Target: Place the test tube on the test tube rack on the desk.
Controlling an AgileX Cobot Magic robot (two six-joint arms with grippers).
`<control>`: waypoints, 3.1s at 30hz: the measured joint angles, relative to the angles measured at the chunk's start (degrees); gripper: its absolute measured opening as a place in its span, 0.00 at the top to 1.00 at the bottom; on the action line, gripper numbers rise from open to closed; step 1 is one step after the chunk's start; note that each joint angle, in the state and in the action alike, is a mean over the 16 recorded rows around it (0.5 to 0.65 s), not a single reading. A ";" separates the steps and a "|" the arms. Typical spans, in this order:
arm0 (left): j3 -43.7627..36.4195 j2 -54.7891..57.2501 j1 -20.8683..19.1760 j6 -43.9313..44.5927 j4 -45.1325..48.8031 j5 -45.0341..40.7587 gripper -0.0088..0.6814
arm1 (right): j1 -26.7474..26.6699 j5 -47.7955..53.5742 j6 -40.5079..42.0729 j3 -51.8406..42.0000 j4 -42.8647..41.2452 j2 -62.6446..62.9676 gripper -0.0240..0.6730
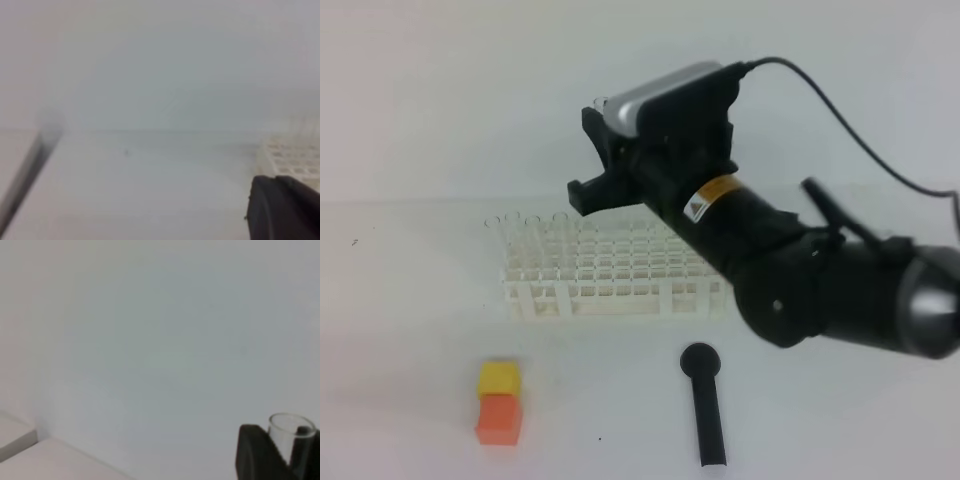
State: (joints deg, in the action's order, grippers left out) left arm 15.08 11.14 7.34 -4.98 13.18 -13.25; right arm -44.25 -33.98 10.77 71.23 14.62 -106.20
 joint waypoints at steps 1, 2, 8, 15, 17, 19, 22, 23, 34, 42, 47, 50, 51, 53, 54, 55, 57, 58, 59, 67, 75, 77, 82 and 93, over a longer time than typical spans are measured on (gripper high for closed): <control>-0.35 0.00 0.00 0.83 -1.85 0.07 0.99 | -0.26 -2.12 0.15 0.00 -0.19 -1.33 0.79; -0.78 0.00 0.00 1.67 -3.73 0.28 0.99 | -0.50 -4.07 0.33 0.00 -0.35 -2.57 0.79; -5.15 0.00 0.00 8.12 -14.81 4.89 0.99 | -1.61 -11.81 1.16 0.07 -1.05 -8.05 0.79; -12.45 -0.01 -0.04 13.56 -20.86 10.61 0.99 | -2.53 -14.04 1.18 1.21 -0.54 -11.43 0.79; -14.03 -0.01 -0.05 13.70 -20.94 10.66 0.99 | -2.74 -14.23 1.18 1.63 -0.25 -11.98 0.79; -15.31 -0.01 -0.06 13.59 -20.90 9.70 0.99 | -2.90 -14.39 1.18 2.06 -0.04 -12.41 0.79; -16.54 -0.01 -0.08 13.26 -20.84 7.38 0.99 | -3.06 -14.64 1.18 2.71 0.23 -13.06 0.79; -16.75 -0.04 -0.09 13.12 -20.84 6.40 0.99 | -3.10 -14.69 1.18 2.93 0.31 -13.32 0.79; -16.86 -5.65 -0.24 10.24 -20.61 -2.44 0.99 | -3.38 -14.91 1.18 3.62 0.94 -15.90 0.79; -16.85 -11.67 -0.77 7.50 -20.30 -5.83 0.99 | -3.41 -15.63 1.09 3.69 1.43 -18.08 0.79; -16.85 -12.86 -1.09 6.21 -20.26 -7.01 0.99 | -3.45 -16.46 1.01 3.73 2.04 -19.50 0.79; -16.85 -12.86 -1.15 5.82 -20.10 -7.19 0.99 | -3.48 -16.91 0.95 3.75 2.47 -20.35 0.79; -16.96 -12.86 -1.14 5.80 -20.05 -7.23 0.99 | -3.48 -17.05 0.94 3.75 2.62 -20.61 0.79; -16.96 -12.86 -1.01 5.90 -19.92 -7.32 0.99 | -3.49 -17.31 0.91 3.77 2.92 -21.08 0.79; -16.96 -12.86 -0.87 5.99 -19.85 -7.35 0.99 | -3.50 -17.41 0.91 3.78 3.06 -21.30 0.79; -16.96 -12.86 -0.68 6.09 -19.77 -7.38 0.99 | -3.50 -17.49 0.92 3.80 3.19 -21.49 0.79; -16.96 -12.86 -0.10 6.29 -19.63 -7.42 0.99 | -3.51 -17.55 0.93 3.84 3.42 -21.86 0.79; -16.96 -12.86 0.26 6.39 -19.56 -7.43 0.99 | -3.51 -17.58 0.94 3.86 3.54 -22.03 0.79; -16.96 -12.86 0.65 6.50 -19.49 -7.43 0.99 | -3.51 -17.63 0.95 3.88 3.65 -22.18 0.79; -16.96 -12.89 3.79 7.34 -19.17 -7.36 0.99 | -3.57 -18.08 1.10 4.08 4.41 -23.01 0.78; -16.96 -12.94 5.14 7.46 -19.21 -6.95 0.99 | -3.69 -18.41 1.23 4.15 4.95 -23.24 0.76; -16.96 -12.91 5.12 7.39 -19.22 -6.80 0.99 | -3.73 -18.20 1.24 4.15 5.16 -23.25 0.75; -16.96 -12.77 5.12 7.19 -19.24 -6.37 0.99 | -3.77 -17.37 1.24 4.12 5.81 -23.29 0.69; -16.96 -12.50 5.12 6.92 -19.24 -5.79 0.99 | -3.78 -15.60 1.86 4.05 6.95 -22.54 0.55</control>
State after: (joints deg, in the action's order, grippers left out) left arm -1.89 -1.36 12.46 1.93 -6.05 -19.04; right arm -48.03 -49.58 12.62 75.28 21.57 -128.74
